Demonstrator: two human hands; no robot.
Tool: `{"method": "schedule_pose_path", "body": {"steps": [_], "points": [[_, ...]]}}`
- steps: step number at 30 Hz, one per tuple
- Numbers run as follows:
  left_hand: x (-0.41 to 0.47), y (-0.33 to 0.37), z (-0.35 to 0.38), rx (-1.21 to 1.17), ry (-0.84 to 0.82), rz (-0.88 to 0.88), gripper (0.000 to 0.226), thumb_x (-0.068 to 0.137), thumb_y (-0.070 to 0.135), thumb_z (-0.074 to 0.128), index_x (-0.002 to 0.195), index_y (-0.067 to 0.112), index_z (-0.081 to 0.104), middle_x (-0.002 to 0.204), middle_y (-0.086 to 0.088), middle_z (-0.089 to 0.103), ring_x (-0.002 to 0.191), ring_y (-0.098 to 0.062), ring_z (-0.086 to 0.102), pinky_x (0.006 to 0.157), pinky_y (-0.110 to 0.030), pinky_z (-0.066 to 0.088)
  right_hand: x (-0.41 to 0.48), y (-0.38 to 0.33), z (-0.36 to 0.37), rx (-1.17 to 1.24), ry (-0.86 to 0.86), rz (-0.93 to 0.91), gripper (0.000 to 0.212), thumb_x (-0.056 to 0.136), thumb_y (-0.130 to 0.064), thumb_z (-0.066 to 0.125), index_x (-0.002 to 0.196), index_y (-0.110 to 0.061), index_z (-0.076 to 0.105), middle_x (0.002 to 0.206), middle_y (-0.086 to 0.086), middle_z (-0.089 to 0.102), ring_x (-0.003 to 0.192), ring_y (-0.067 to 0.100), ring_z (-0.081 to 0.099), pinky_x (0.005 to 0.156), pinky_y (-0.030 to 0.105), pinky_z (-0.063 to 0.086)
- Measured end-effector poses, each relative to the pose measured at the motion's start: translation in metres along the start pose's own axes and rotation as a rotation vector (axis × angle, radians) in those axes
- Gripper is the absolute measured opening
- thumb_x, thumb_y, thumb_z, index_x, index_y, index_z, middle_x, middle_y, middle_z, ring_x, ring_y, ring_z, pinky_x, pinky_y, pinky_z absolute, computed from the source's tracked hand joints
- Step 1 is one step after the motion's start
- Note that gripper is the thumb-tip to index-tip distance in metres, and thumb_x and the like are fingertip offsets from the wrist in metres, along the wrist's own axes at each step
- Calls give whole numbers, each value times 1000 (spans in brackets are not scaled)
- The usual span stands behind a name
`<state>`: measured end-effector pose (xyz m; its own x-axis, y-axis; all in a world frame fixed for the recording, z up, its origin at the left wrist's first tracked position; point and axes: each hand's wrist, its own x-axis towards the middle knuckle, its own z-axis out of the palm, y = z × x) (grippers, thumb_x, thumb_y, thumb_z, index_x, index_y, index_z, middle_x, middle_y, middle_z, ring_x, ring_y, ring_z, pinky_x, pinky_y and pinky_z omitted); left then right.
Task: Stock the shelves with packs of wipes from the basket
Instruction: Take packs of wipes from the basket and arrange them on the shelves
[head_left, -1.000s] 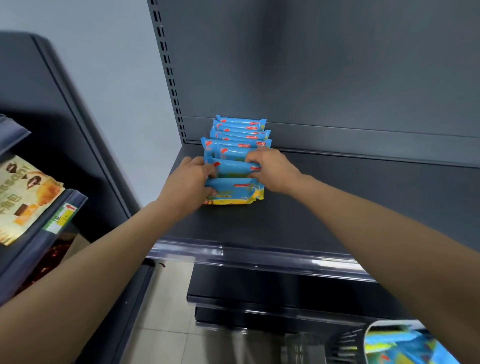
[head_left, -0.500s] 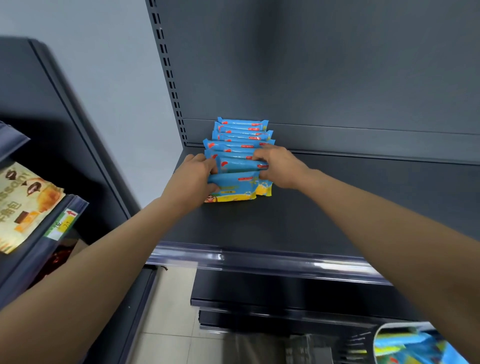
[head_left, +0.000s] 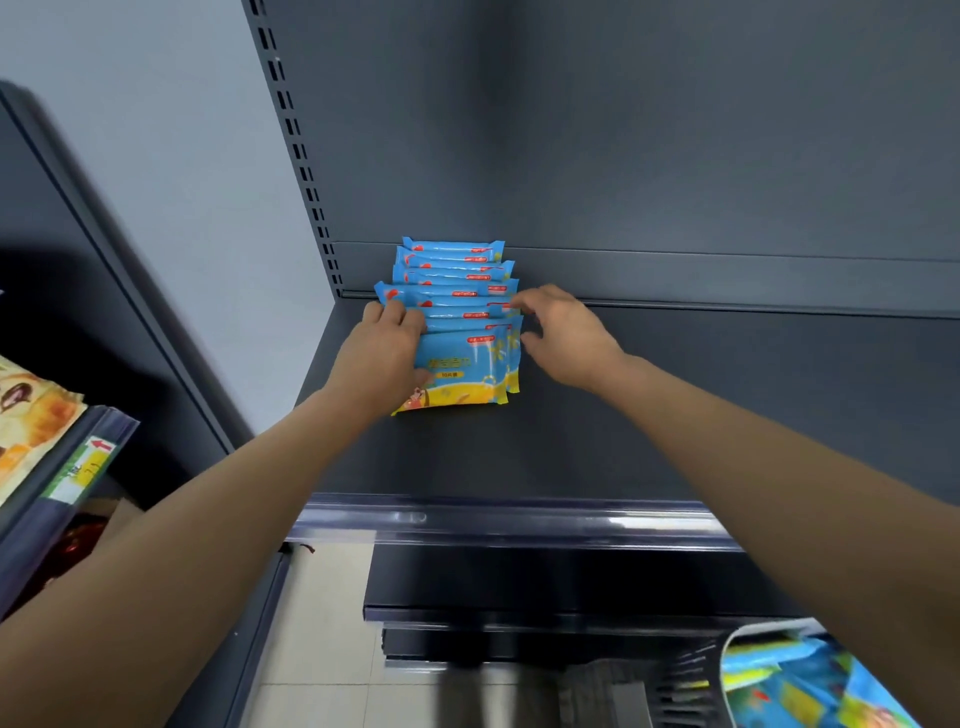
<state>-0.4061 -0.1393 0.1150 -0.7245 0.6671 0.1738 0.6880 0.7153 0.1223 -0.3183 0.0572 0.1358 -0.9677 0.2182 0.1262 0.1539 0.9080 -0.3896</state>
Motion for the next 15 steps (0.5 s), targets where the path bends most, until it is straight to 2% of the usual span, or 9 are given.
{"method": "schedule_pose_path", "body": {"steps": [7, 12, 15], "points": [[-14, 13, 0, 235, 84, 5, 62, 76, 36, 71, 123, 8, 43, 124, -13, 45, 109, -30, 41, 88, -41, 39, -27, 3, -12, -39, 74, -7, 42, 93, -19, 52, 134, -15, 45, 134, 5, 47, 125, 20, 41, 98, 33, 40], [-30, 27, -3, 269, 110, -49, 62, 74, 30, 72, 124, 4, 44, 124, -18, 45, 107, -35, 43, 85, -45, 37, -64, 13, -32, -115, 104, -34, 40, 93, -21, 51, 132, -12, 48, 133, 6, 48, 124, 23, 40, 103, 34, 36], [-40, 53, -8, 235, 150, -11, 63, 74, 28, 73, 124, 2, 45, 124, -20, 46, 109, -38, 43, 87, -47, 36, -96, 27, -49, -169, 131, -25, 39, 93, -21, 52, 131, -11, 49, 132, 7, 49, 124, 25, 41, 105, 38, 35]]}}
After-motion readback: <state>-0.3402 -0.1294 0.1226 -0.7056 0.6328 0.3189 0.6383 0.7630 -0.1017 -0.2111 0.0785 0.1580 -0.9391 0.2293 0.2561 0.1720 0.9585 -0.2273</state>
